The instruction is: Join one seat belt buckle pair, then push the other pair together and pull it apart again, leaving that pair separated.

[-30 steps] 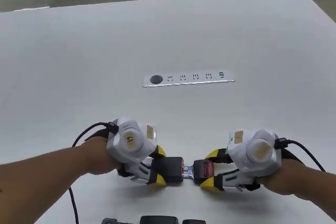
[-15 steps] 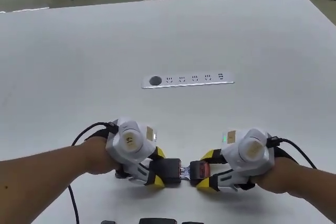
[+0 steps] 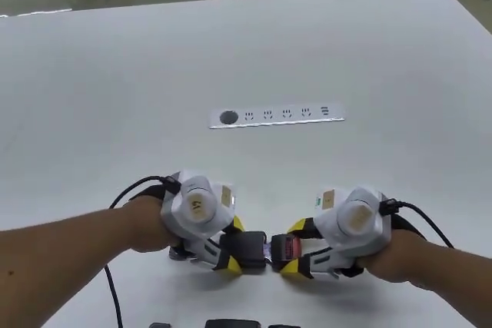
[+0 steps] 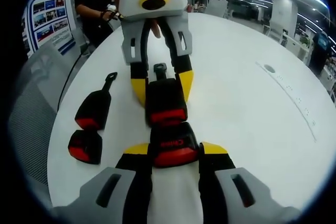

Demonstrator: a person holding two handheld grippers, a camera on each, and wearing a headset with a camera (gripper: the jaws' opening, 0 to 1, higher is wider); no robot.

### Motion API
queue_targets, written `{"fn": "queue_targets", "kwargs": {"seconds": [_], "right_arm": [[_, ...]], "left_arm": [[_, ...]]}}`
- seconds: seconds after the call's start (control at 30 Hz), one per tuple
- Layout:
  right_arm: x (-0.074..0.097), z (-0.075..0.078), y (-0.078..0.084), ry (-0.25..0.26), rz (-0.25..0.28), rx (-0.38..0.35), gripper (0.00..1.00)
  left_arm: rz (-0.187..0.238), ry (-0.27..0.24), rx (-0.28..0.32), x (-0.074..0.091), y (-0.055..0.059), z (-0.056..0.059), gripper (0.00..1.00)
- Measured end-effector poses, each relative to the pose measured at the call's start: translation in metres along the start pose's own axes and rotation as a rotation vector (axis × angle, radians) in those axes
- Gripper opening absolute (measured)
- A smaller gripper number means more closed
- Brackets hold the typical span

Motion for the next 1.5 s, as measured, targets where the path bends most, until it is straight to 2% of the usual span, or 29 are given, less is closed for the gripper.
{"fn": "queue_targets", "kwargs": {"seconds": [0.17,1.03,1.3,1.5], "right_arm": [[0.001,-0.001,-0.001,0.001,-0.019,0.012,0.32],[-0.001,-0.001,0.0,0.003,-0.056,0.048,0.33],[0.002,-0.002,0.003,0.003,-0.061,0.04,0.33],[0.009,-0.001,0.011,0.0,-0.066,0.033,0.33]], "left_arm": [[-0.013,0.012,-0.015,0.0,-0.001,0.0,0.33],[0.011,0.013,-0.023,0.001,0.0,0.001,0.34],[0.025,0.016,-0.021,0.002,0.0,0.001,0.34],[0.031,0.02,-0.022,0.001,0.002,0.0,0.34]]}}
Point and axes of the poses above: the centre of the closed fingertips' face, and the gripper's own axes: x roughly backward along the fingers, z roughly to its right, y roughly out of its underside, the point moved 2 cm from there along x, roughly backward along the fingers, and after that the axes turned 2 degrees about z, right-handed, at the moved point
